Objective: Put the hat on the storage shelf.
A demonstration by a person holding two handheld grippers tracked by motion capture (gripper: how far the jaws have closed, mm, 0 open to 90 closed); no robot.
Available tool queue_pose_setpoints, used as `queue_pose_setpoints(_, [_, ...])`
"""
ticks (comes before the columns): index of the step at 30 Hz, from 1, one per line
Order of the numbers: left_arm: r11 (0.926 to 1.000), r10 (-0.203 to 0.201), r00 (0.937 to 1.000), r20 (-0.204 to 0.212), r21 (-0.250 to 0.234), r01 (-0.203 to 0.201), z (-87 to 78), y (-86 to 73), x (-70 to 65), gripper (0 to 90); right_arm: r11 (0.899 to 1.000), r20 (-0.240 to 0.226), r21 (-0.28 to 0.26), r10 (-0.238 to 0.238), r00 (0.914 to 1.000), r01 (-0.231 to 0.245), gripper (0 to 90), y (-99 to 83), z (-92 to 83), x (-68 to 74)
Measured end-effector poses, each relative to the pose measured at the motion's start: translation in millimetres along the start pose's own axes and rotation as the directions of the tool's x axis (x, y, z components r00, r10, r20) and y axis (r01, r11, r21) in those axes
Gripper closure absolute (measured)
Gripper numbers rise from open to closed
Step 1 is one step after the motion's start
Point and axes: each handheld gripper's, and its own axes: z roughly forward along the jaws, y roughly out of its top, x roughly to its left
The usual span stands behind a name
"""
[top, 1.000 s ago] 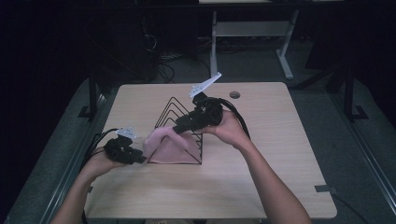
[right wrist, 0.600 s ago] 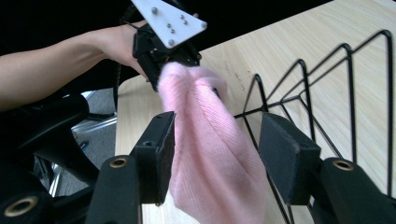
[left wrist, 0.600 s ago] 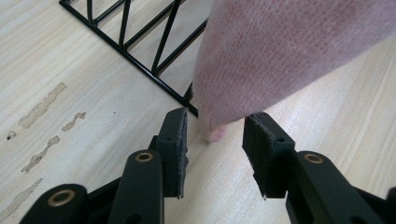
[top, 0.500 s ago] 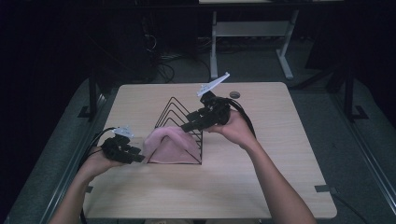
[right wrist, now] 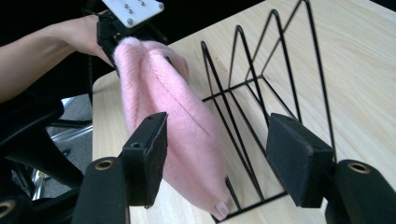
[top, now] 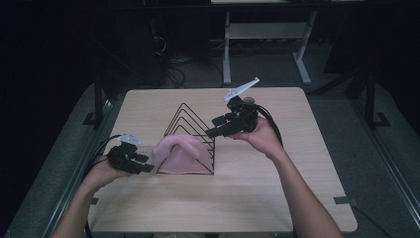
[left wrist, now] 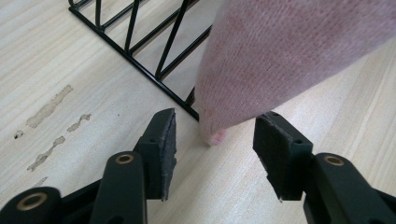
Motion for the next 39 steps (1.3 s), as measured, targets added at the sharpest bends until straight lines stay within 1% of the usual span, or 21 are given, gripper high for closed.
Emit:
queue_pose_setpoints(1, [0.9999,-0.006,1.0000,-0.003,-0.009,0.006,0.4,-0.2,-0.6,46.7,1.000,0.004,0.000,0.003,1.0000,-0.003,37.2,-1.0,-1.0,-0.5])
queue_pose_setpoints(5, [0.9999,-0.008,0.9999,-0.008,-0.011,0.008,-0.4,-0.7,-1.0,44.2,1.000,0.019,-0.001,0.012,0.9997,-0.012,36.1,-6.4,-4.7,-3.4])
queue_pose_setpoints(7, [0.9999,-0.003,0.9999,-0.011,-0.016,0.003,-1.3,-1.6,-1.3,43.4,1.000,0.036,-0.006,0.021,0.9991,-0.021,35.2,-12.5,-9.0,-5.6])
queue_pose_setpoints(8, [0.9998,-0.008,0.9999,-0.010,-0.019,0.008,-1.5,-1.8,-1.6,43.4,1.000,0.041,-0.004,0.025,0.9988,-0.025,34.7,-14.2,-10.3,-5.8])
queue_pose_setpoints(14, [0.9998,-0.010,0.9999,-0.013,-0.020,0.010,-0.1,-2.1,-2.6,41.5,0.999,0.049,-0.014,0.031,0.9983,-0.030,34.1,-21.6,-15.9,-7.1])
queue_pose_setpoints(18, [0.9988,-0.041,0.9990,-0.015,-0.026,0.041,1.4,-2.1,-1.5,35.1,0.999,0.063,-0.010,0.042,0.9971,-0.041,31.9,-27.6,-18.4,-9.8])
queue_pose_setpoints(22, [0.9988,-0.044,0.9989,-0.019,-0.022,0.043,1.3,-2.3,0.0,31.3,0.998,0.082,-0.012,0.063,0.9946,-0.062,30.0,-35.3,-22.3,-14.6])
queue_pose_setpoints(27, [0.9987,-0.046,0.9987,-0.022,-0.026,0.045,0.9,-3.1,0.1,29.8,0.997,0.099,-0.011,0.081,0.9918,-0.080,29.1,-43.0,-27.2,-18.1])
queue_pose_setpoints(28, [0.9990,-0.039,0.9990,-0.022,-0.023,0.039,0.2,-3.8,-0.3,29.8,0.996,0.105,-0.011,0.091,0.9903,-0.090,28.9,-47.4,-28.9,-19.6])
queue_pose_setpoints(31, [0.9986,-0.043,0.9988,-0.022,-0.030,0.043,-1.0,-5.2,-1.3,29.8,0.995,0.115,-0.007,0.102,0.9881,-0.102,28.7,-53.7,-31.6,-21.5])
queue_pose_setpoints(36, [0.9991,-0.037,0.9991,-0.023,-0.023,0.036,-2.2,-6.3,-3.0,29.8,0.993,0.127,-0.010,0.120,0.9845,-0.120,28.3,-66.1,-36.5,-24.0])
queue_pose_setpoints(39, [0.9993,-0.031,0.9992,-0.025,-0.022,0.031,-3.1,-6.8,-3.9,29.8,0.990,0.119,-0.010,0.141,0.9827,-0.141,28.9,-74.2,-39.7,-25.6])
